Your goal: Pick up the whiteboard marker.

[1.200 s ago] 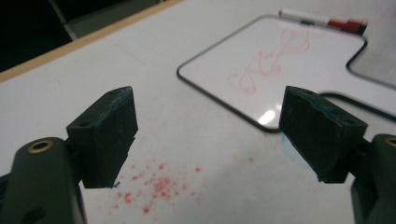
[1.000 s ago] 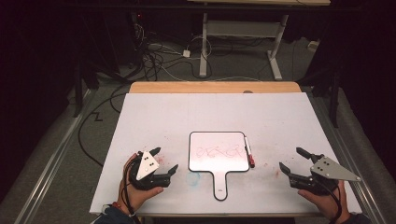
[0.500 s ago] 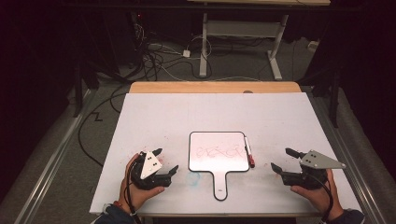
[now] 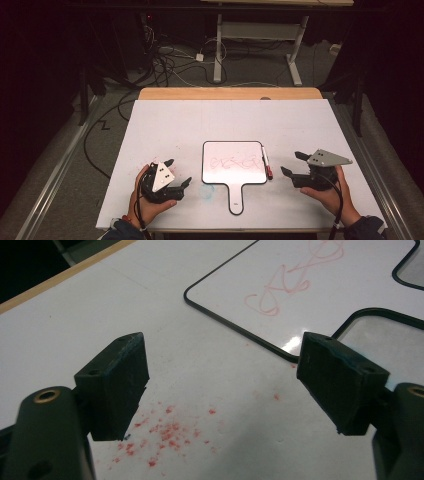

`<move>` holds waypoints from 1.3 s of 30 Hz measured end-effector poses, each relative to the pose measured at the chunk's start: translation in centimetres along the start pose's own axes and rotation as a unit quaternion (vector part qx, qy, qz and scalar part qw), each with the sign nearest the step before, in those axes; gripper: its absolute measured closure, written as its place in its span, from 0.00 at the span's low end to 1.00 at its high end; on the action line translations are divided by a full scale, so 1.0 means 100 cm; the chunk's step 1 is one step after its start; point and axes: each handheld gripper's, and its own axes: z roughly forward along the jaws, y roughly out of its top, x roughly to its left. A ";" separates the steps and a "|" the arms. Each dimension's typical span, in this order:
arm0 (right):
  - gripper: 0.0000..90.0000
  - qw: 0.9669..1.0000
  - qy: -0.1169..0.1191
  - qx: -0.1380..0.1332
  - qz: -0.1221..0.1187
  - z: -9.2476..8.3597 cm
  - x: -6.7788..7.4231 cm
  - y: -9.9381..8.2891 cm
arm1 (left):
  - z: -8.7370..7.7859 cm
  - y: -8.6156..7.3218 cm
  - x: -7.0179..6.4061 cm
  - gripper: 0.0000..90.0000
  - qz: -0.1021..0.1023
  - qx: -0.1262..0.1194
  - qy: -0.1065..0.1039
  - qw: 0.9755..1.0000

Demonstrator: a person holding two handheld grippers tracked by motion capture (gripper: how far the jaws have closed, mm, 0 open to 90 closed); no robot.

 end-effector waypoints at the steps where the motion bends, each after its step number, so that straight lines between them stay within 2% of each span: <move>1: 0.32 1.000 0.005 0.001 0.002 0.002 -0.002 0.002 | 0.000 0.000 0.000 0.22 0.001 0.001 0.000 1.000; 3: 0.32 1.000 0.005 0.005 0.009 0.006 -0.005 0.006 | 0.001 -0.001 0.000 0.22 0.002 0.003 0.000 1.000; 5: 0.32 1.000 0.018 0.007 0.020 0.010 -0.008 0.009 | 0.001 -0.001 0.000 0.22 0.003 0.004 0.000 1.000; 6: 0.31 1.000 0.014 0.013 0.024 0.013 -0.010 0.012 | 0.001 -0.001 0.000 0.22 0.004 0.004 0.001 1.000; 10: 0.31 0.999 0.022 0.018 0.033 0.020 -0.015 0.018 | 0.001 -0.001 0.000 0.22 0.003 0.004 0.000 1.000; 13: 0.32 0.998 0.028 0.026 0.049 0.026 -0.020 0.023 | 0.001 -0.002 0.000 0.22 0.003 0.004 0.000 1.000; 19: 0.36 0.996 0.039 0.053 0.065 0.042 -0.023 0.031 | 0.002 -0.002 0.001 0.22 0.005 0.006 0.003 1.000; 20: 0.37 0.994 0.042 0.062 0.076 0.048 -0.024 0.035 | 0.002 -0.002 0.000 0.22 0.005 0.006 0.003 1.000; 22: 0.37 0.993 0.045 0.067 0.080 0.052 -0.025 0.037 | 0.002 -0.002 0.000 0.22 0.006 0.006 0.003 1.000; 25: 0.38 0.990 0.055 0.082 0.100 0.065 -0.027 0.042 | 0.004 -0.004 -0.001 0.22 0.007 0.008 0.003 1.000; 28: 0.41 0.988 0.062 0.104 0.100 0.080 -0.025 0.044 | 0.005 -0.006 -0.001 0.22 0.010 0.015 -0.001 1.000; 30: 0.45 0.984 0.074 0.120 0.110 0.089 -0.025 0.043 | 0.005 -0.006 -0.001 0.22 0.012 0.018 -0.003 1.000; 32: 0.45 0.981 0.071 0.138 0.115 0.097 -0.026 0.041 | 0.006 -0.008 -0.002 0.22 0.014 0.021 -0.002 1.000; 35: 0.47 0.979 0.069 0.150 0.124 0.103 -0.027 0.038 | 0.005 -0.008 -0.001 0.22 0.014 0.020 -0.003 1.000; 37: 0.51 0.977 0.069 0.156 0.132 0.106 -0.029 0.036 | 0.005 -0.008 -0.001 0.22 0.012 0.020 -0.003 1.000; 38: 0.56 0.975 0.068 0.158 0.138 0.108 -0.030 0.035 | 0.005 -0.008 -0.001 0.22 0.014 0.022 -0.002 1.000; 39: 0.63 0.974 0.076 0.162 0.141 0.110 -0.032 0.033 | 0.005 -0.008 -0.001 0.22 0.015 0.023 -0.002 1.000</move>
